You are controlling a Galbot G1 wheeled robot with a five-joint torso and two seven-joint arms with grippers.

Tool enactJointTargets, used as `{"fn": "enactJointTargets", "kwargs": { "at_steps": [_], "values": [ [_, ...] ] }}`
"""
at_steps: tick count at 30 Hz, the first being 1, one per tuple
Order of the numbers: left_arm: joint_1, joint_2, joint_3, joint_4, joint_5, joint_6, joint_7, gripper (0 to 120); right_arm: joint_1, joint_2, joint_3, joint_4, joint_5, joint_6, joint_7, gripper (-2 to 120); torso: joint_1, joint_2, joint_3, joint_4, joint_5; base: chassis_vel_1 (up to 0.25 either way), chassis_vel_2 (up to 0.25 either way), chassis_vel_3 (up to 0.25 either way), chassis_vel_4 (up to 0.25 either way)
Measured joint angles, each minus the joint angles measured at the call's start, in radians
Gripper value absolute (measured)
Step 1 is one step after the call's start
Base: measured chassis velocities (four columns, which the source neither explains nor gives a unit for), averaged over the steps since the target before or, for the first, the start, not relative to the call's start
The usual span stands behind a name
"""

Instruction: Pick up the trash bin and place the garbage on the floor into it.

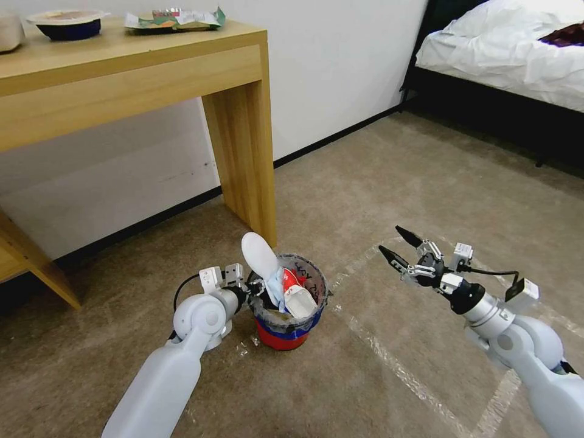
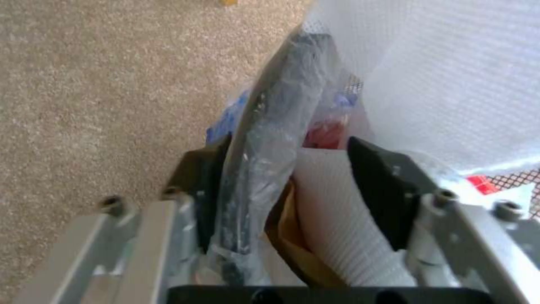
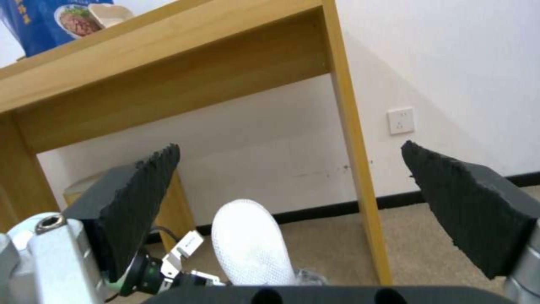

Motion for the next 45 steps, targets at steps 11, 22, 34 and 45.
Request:
{"fn": "enactJointTargets", "kwargs": {
  "at_steps": [11, 22, 34, 45],
  "values": [
    [0.017, 0.01, -0.013, -0.044, 0.005, -0.009, 0.012, 99, -0.023, 0.003, 0.019, -0.003, -0.008, 0.0, -0.006, 100, 0.0, 0.0, 0.0, 0.0, 0.0001, 0.0, 0.0, 0.0, 0.0],
    [0.046, 0.042, -0.031, -0.09, 0.047, -0.024, 0.03, 100, -0.025, 0.007, 0.022, 0.006, -0.009, 0.001, -0.003, 100, 0.0, 0.0, 0.0, 0.0, 0.0, 0.0, 0.0, 0.0, 0.0],
    [0.081, 0.088, -0.078, -0.159, 0.207, -0.088, 0.074, 100, -0.026, 0.009, 0.036, 0.036, -0.004, 0.003, 0.049, 100, 0.0, 0.0, 0.0, 0.0, -0.0001, 0.0, 0.0, 0.0, 0.0],
    [0.136, 0.096, -0.134, -0.273, 0.399, -0.187, 0.057, 100, -0.074, 0.048, 0.031, 0.177, -0.022, 0.038, 0.437, 100, 0.0, 0.0, 0.0, 0.0, -0.0001, 0.0, 0.0, 0.0, 0.0]
  ]
}}
